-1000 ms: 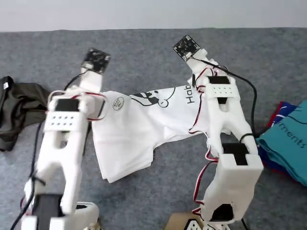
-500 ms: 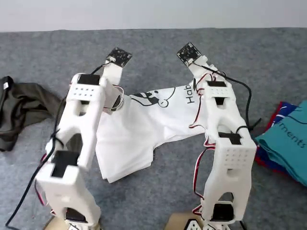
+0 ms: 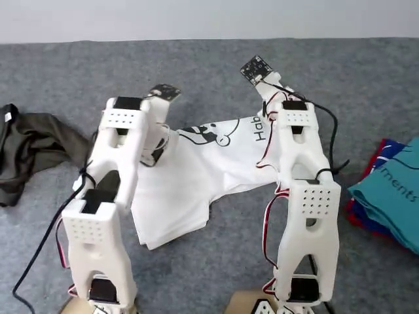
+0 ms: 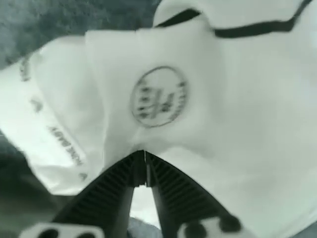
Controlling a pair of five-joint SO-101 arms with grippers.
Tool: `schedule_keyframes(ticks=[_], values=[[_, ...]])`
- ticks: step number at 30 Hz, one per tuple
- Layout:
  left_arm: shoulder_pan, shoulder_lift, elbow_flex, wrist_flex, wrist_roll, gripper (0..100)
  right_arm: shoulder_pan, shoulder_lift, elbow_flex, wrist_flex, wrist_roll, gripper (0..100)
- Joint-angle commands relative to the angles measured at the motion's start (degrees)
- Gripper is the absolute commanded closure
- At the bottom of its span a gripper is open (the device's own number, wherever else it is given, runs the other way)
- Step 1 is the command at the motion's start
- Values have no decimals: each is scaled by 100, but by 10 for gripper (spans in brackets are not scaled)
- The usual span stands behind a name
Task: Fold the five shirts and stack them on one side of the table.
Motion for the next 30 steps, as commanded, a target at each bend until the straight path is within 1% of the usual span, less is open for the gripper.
schedule_keyframes(ticks=[1, 6, 12, 16, 21, 24, 28, 30], values=[[-378, -18, -189, 149, 62, 997, 180, 4, -369, 40, 18, 988], [-747, 79, -189, 273, 62, 997, 286, 110, -378, 215, 554, 988], [-782, -114, -295, 501, 44, 997, 374, -66, -422, 277, 545, 988], [-633, -686, -286, 554, 53, 997, 330, -497, -484, 787, 536, 987], [-413, -1477, -295, 721, 53, 997, 277, -1051, -484, 1209, 79, 987], [-404, -1785, -286, 791, 53, 997, 233, -1323, -484, 1385, 9, 987], [-413, -1943, -286, 747, 62, 997, 119, -1640, -484, 1385, -202, 987], [-378, -1890, -286, 580, 70, 997, 13, -1807, -484, 1411, -387, 987]])
